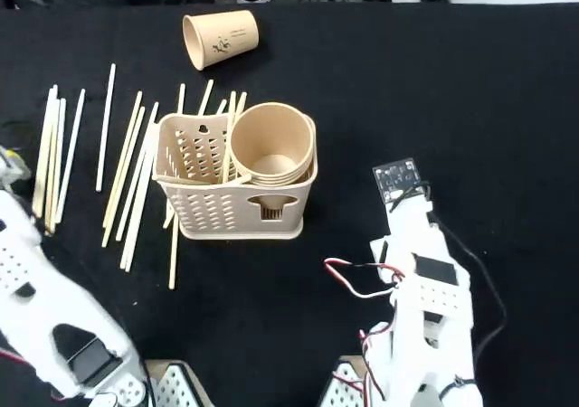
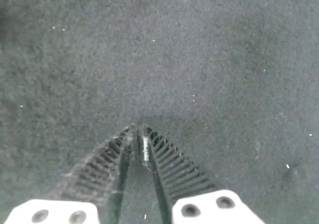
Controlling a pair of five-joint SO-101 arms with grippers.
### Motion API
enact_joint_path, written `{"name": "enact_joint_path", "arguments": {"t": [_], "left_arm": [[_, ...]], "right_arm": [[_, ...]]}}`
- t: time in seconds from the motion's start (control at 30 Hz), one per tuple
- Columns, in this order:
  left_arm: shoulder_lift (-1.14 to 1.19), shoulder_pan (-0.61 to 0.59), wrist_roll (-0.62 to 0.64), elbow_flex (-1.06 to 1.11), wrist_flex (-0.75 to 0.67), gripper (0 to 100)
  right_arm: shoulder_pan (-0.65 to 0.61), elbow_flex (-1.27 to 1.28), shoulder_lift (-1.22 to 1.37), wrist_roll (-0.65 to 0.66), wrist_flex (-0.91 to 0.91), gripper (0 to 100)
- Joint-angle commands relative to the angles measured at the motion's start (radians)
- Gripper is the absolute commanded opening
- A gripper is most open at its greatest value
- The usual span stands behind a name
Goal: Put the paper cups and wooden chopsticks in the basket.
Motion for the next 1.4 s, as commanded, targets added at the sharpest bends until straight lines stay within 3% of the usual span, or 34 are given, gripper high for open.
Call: {"name": "enact_joint_path", "arguments": {"t": [0.0, 0.27, 0.4, 0.5, 0.73, 0.93, 1.13, 1.37], "left_arm": [[0.117, -0.016, -0.009, -0.306, 0.16, 2], [0.181, 0.016, -0.009, -0.777, 0.563, 3], [0.16, 0.033, 0.0, -0.908, 0.571, 3], [0.074, 0.035, 0.0, -0.868, 0.572, 3], [-0.362, 0.036, 0.098, -0.438, 0.571, 3], [-0.829, 0.134, 0.107, -0.058, 0.511, 3], [-1.247, 0.269, 0.109, 0.366, 0.273, 3], [-1.74, 0.435, 0.11, 0.88, -0.143, 3]], "right_arm": [[-0.011, -0.002, -0.018, 0.011, -0.017, 1.2], [-0.011, -0.002, -0.018, 0.011, -0.017, 1.2], [-0.011, -0.002, -0.018, 0.011, -0.017, 1.2], [-0.011, -0.002, -0.018, 0.011, -0.017, 1.2], [-0.011, -0.002, -0.018, 0.011, -0.017, 1.2], [-0.011, -0.001, -0.018, 0.011, -0.017, 1.2], [-0.011, -0.001, -0.019, 0.011, -0.017, 1.2], [-0.011, -0.012, -0.021, -0.006, -0.017, 1.2]]}}
